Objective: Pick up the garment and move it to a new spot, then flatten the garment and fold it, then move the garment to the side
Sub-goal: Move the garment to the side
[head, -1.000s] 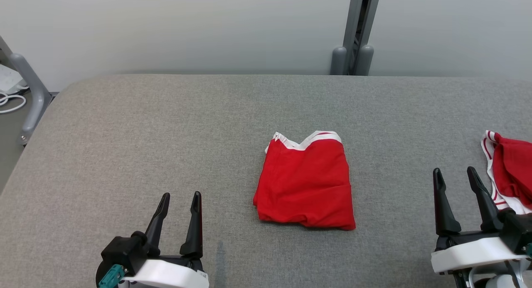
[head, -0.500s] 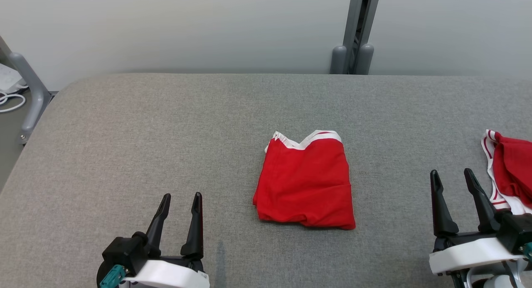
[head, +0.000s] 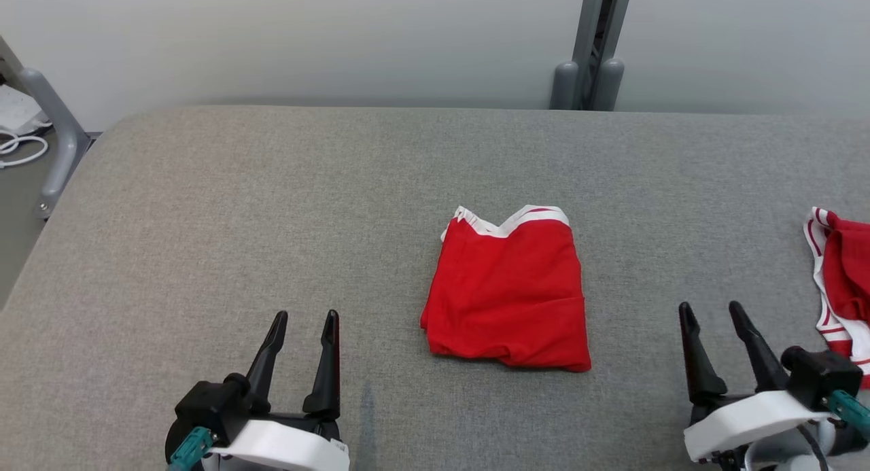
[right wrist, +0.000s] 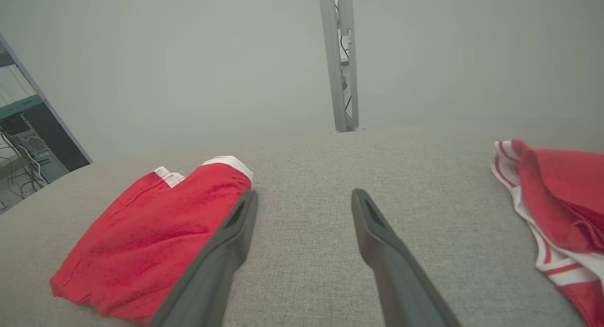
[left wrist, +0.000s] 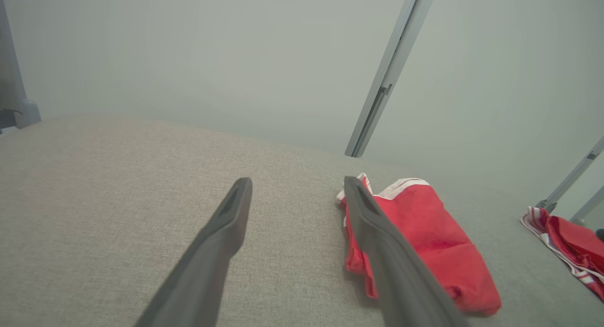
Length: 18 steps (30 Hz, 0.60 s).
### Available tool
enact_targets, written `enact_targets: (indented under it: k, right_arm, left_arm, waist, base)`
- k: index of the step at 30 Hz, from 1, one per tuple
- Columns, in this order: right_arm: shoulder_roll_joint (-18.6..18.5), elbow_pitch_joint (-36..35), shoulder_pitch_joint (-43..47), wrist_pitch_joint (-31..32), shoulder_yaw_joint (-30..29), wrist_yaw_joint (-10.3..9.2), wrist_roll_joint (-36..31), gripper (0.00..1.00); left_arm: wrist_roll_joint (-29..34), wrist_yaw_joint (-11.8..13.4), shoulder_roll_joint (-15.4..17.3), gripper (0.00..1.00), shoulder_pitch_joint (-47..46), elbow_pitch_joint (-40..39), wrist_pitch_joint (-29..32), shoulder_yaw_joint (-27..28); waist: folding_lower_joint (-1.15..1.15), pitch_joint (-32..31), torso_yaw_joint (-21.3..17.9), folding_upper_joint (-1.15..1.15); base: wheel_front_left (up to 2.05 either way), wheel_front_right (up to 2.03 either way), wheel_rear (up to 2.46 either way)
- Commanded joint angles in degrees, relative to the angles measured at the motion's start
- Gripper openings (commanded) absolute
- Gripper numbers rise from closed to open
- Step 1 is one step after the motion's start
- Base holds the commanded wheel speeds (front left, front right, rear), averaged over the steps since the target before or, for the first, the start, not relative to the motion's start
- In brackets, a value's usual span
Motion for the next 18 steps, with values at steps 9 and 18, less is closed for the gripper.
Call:
enact_targets:
  k: [9,18]
  right_arm:
    - [-4.6,1.81,-6.31,12.18,9.76,-0.04,17.64,1.0]
    - [-10.99,3.33,-13.27,25.59,14.17,-0.03,36.8,1.0]
  left_arm:
    - [-0.48,-0.41,0.21,1.0,-3.25,-0.24,-0.08,-1.48]
    - [-1.55,-0.1,0.23,1.0,-6.18,0.08,-0.08,-3.41]
  waist:
    - [0.0,5.12,3.35,0.0]
    - [0.0,9.96,7.68,0.0]
  base:
    - [0.0,0.0,0.0]
    - [0.0,0.0,0.0]
